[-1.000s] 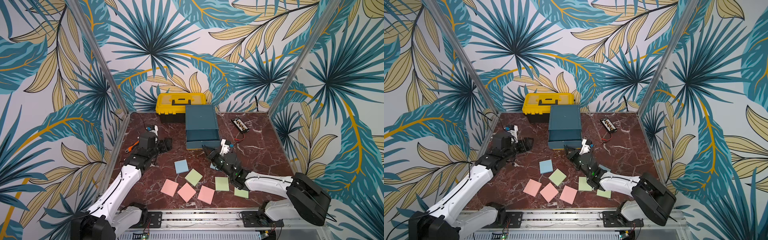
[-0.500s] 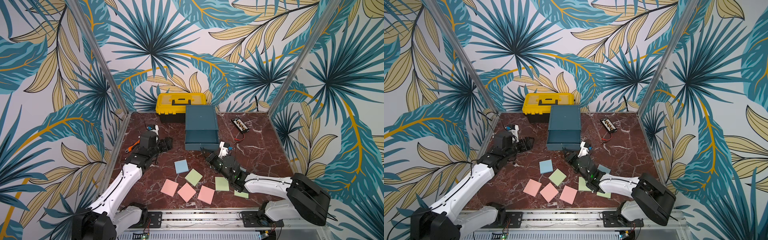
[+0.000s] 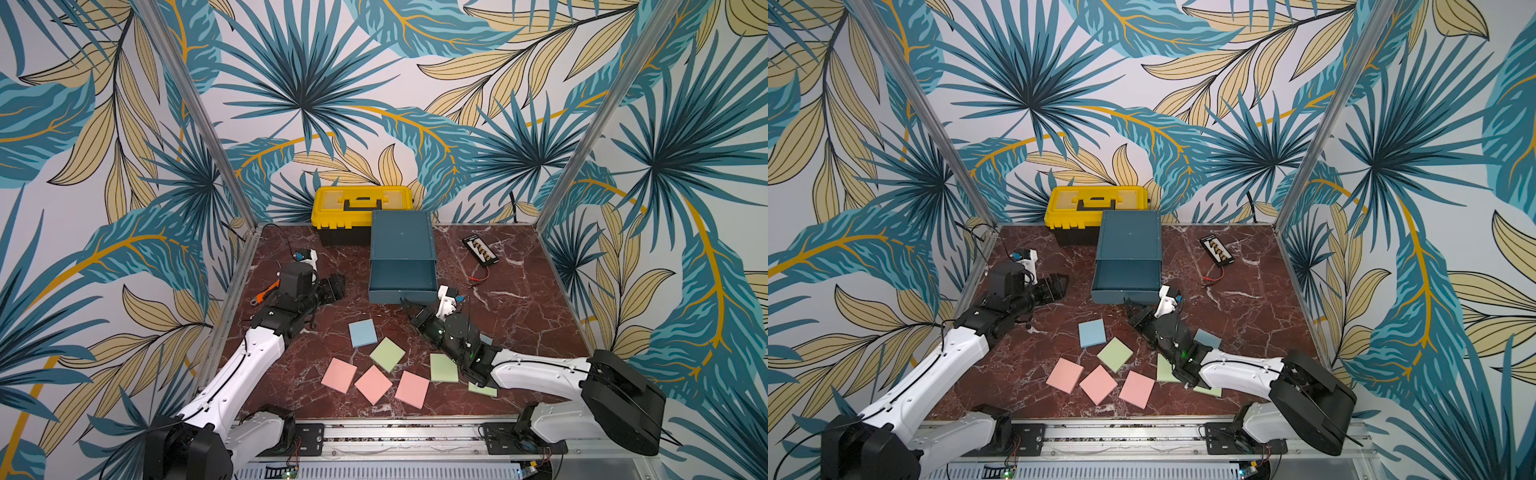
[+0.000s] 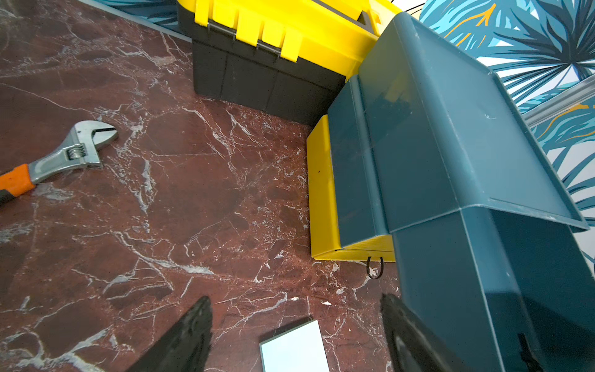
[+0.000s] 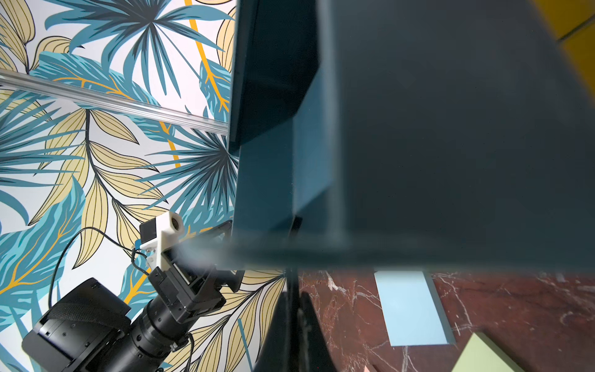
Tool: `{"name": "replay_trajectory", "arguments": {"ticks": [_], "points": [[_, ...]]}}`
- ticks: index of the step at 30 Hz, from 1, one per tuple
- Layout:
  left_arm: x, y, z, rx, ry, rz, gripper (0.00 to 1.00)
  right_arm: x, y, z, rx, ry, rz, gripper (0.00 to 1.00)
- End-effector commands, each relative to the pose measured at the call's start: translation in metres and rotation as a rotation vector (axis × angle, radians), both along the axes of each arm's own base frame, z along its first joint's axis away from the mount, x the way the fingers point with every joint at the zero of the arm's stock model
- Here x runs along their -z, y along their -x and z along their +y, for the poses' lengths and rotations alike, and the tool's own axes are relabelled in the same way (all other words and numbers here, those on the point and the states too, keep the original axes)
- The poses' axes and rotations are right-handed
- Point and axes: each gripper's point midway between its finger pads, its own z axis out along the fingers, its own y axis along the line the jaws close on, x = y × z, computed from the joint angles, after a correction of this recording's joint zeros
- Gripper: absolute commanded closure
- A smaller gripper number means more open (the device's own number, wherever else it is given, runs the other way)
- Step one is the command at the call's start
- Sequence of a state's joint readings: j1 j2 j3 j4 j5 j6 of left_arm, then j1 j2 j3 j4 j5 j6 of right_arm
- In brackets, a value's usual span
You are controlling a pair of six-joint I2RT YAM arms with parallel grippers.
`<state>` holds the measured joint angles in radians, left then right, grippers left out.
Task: Please put the sticky notes in the drawer by color
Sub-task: Open the drawer in the storage box.
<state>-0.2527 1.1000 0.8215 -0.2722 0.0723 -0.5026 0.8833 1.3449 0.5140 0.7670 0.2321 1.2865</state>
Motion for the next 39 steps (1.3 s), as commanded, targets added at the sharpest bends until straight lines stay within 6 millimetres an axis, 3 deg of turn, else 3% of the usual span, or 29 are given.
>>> {"name": "replay_trajectory", "arguments": {"ticks": [1,10,16,20,26,34,39], "points": [[-0.004,0.0,-0.002,0.01,0.005,-0.023,0.16,0.006,0.008,-0.001,-0.016,0.047,0.01,0.96],[-0.002,-0.001,-0.003,0.011,0.007,-0.019,0.16,0.013,0.013,-0.002,-0.015,0.066,0.034,0.93],[-0.003,-0.001,-0.003,0.012,0.008,-0.02,0.16,0.015,0.013,-0.005,-0.011,0.089,0.043,0.68],[-0.002,-0.002,-0.003,0.01,0.005,-0.021,0.16,0.01,0.015,-0.005,-0.018,0.112,0.036,0.46],[-0.006,-0.001,-0.002,0.01,0.005,-0.027,0.16,0.009,0.022,-0.017,-0.005,0.161,0.049,0.36],[-0.01,-0.003,-0.001,0.006,-0.001,-0.032,0.16,-0.01,0.046,-0.051,-0.038,0.368,-0.004,0.33],[-0.013,-0.004,-0.005,0.023,0.006,-0.03,0.16,-0.002,0.072,-0.106,0.005,0.555,0.056,0.32]]}}
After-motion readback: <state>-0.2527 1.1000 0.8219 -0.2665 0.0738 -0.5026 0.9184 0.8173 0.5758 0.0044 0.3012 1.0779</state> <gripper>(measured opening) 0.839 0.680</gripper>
